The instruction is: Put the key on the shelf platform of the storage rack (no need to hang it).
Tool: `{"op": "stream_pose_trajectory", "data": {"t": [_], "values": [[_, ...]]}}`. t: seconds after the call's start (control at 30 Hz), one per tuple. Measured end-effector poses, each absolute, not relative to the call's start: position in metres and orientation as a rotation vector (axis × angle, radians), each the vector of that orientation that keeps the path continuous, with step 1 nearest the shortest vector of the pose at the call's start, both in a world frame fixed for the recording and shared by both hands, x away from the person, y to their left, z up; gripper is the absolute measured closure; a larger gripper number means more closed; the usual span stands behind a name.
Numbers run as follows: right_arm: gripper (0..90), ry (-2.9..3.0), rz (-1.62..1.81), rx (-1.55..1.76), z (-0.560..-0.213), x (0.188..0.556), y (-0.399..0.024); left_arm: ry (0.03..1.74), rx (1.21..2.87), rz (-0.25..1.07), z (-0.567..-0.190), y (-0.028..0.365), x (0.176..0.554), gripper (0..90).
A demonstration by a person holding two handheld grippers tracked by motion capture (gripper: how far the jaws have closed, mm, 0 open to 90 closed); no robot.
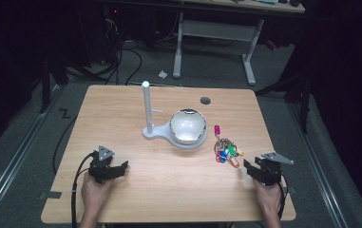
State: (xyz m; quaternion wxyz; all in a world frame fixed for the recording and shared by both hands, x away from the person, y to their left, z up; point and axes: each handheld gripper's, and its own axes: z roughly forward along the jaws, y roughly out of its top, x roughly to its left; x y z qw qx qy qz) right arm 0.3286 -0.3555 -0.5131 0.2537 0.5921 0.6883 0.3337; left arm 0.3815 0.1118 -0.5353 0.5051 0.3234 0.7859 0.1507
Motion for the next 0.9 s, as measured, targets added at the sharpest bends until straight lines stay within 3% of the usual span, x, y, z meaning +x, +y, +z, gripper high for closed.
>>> {"op": "stream_pose_trajectory", "data": {"t": [0.9], "values": [[50.7, 1.999, 0.987, 1.485, -0.494, 0.355, -0.317, 1.889, 0.786, 0.369, -0.536, 0.112, 0.382, 27.0]]}}
